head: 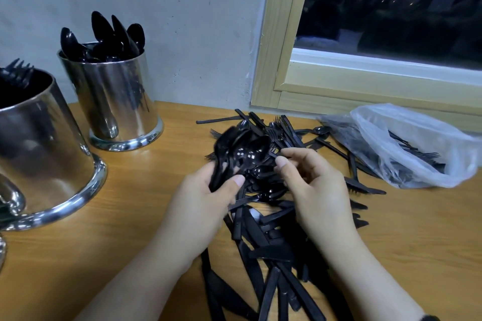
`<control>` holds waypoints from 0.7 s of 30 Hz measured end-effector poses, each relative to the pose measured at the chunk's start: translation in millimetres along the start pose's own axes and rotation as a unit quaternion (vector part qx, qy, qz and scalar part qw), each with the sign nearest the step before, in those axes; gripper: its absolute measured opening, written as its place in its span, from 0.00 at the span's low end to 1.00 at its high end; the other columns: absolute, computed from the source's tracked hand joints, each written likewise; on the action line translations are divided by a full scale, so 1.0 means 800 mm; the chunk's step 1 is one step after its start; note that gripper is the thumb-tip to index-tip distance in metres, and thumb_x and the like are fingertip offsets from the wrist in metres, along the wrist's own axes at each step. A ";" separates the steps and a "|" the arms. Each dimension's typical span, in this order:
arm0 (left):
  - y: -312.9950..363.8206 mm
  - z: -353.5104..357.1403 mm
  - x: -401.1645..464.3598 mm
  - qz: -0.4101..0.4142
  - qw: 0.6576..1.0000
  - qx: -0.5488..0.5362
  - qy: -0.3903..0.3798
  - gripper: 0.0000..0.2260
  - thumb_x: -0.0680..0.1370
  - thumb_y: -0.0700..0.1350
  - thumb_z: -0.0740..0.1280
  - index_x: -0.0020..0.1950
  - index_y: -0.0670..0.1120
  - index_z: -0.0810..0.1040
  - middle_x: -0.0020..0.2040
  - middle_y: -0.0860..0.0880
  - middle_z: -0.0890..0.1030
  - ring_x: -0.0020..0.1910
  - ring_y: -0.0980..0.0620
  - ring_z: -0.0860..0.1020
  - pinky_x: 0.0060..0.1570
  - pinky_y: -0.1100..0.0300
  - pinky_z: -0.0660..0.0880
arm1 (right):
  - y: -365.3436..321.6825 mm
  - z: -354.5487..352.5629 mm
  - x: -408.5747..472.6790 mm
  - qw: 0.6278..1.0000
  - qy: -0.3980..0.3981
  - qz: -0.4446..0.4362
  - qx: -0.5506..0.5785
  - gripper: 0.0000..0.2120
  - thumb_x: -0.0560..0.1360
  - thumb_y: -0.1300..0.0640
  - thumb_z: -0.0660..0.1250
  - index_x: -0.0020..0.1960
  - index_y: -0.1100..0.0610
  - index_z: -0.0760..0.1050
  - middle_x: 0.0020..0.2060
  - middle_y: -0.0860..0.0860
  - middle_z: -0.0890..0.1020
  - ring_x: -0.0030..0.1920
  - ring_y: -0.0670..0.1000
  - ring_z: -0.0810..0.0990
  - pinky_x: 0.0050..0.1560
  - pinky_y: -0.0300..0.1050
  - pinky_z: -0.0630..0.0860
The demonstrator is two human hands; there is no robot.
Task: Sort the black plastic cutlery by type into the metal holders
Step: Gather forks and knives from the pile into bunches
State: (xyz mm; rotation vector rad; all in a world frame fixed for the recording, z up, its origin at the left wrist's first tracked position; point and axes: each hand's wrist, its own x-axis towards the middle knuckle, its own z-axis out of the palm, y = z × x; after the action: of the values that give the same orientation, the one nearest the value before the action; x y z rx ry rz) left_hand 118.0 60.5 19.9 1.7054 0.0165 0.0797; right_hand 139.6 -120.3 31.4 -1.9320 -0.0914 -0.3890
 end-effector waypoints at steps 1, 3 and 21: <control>-0.001 -0.002 0.002 -0.014 0.999 -0.025 0.022 0.12 0.82 0.46 0.69 0.38 0.52 0.78 0.26 0.54 0.72 0.24 0.54 0.67 0.26 0.59 0.65 | 0.001 -0.003 0.005 0.999 -0.007 0.003 -0.039 0.03 0.78 0.49 0.69 0.51 0.45 0.80 0.40 0.43 0.83 0.40 0.43 0.81 0.40 0.38 0.79; -0.003 -0.007 0.005 -0.025 0.996 -0.054 0.059 0.10 0.82 0.45 0.68 0.42 0.45 0.77 0.27 0.51 0.73 0.25 0.53 0.66 0.24 0.59 0.65 | 0.002 -0.008 0.018 0.995 -0.025 0.006 -0.097 0.03 0.80 0.50 0.68 0.51 0.46 0.80 0.41 0.44 0.82 0.38 0.40 0.80 0.35 0.31 0.76; -0.001 -0.011 0.004 0.018 0.994 -0.014 0.108 0.08 0.83 0.47 0.67 0.47 0.45 0.78 0.32 0.49 0.77 0.27 0.51 0.70 0.26 0.56 0.68 | 0.032 0.011 0.039 0.947 -0.069 -0.091 -0.301 0.07 0.79 0.56 0.68 0.55 0.53 0.82 0.49 0.47 0.81 0.54 0.50 0.79 0.57 0.45 0.74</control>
State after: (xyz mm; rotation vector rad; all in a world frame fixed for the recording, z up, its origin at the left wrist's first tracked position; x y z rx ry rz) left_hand 120.7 69.7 20.3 1.6632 0.1439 0.2900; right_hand 176.9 -125.7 15.3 -2.5684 -0.2704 -0.4366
